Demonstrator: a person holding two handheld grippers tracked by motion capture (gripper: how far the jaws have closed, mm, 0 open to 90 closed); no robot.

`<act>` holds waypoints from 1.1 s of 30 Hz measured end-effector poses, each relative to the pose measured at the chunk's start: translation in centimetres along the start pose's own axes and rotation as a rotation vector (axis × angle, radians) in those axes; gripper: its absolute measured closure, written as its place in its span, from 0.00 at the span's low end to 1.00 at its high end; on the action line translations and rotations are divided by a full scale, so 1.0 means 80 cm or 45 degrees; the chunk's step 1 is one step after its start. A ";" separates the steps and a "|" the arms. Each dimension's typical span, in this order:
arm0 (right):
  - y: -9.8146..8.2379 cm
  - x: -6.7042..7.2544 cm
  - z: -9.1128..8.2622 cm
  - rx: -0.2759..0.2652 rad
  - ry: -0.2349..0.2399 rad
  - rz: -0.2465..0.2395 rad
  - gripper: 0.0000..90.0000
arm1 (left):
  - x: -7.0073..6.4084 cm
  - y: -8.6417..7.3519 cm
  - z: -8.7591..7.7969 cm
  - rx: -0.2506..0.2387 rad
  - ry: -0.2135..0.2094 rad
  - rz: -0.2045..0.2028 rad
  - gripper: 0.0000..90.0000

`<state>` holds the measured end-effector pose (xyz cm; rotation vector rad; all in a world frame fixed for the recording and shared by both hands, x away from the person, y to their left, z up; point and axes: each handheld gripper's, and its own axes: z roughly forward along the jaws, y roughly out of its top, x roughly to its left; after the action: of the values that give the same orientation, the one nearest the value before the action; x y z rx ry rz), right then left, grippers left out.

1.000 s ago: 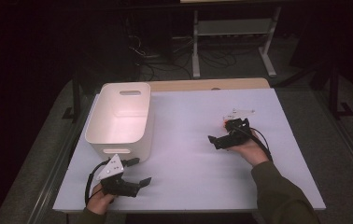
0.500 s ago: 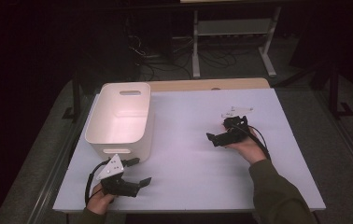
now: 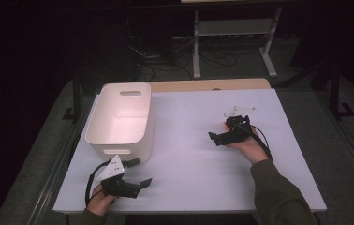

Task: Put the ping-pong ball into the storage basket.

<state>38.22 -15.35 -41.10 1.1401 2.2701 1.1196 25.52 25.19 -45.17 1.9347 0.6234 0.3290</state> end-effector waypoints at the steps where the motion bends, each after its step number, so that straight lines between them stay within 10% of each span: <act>1: 0.000 0.000 0.000 -0.001 -0.001 0.002 0.00 | 0.000 0.000 0.000 0.000 0.000 0.001 0.16; 33: -0.001 -0.028 -0.005 -0.040 -0.075 0.086 0.00 | 0.000 0.000 0.000 -0.001 0.002 0.002 0.16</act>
<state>39.30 -17.36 -40.99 1.2297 2.1768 1.1283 25.50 25.17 -45.17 1.9342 0.6229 0.3313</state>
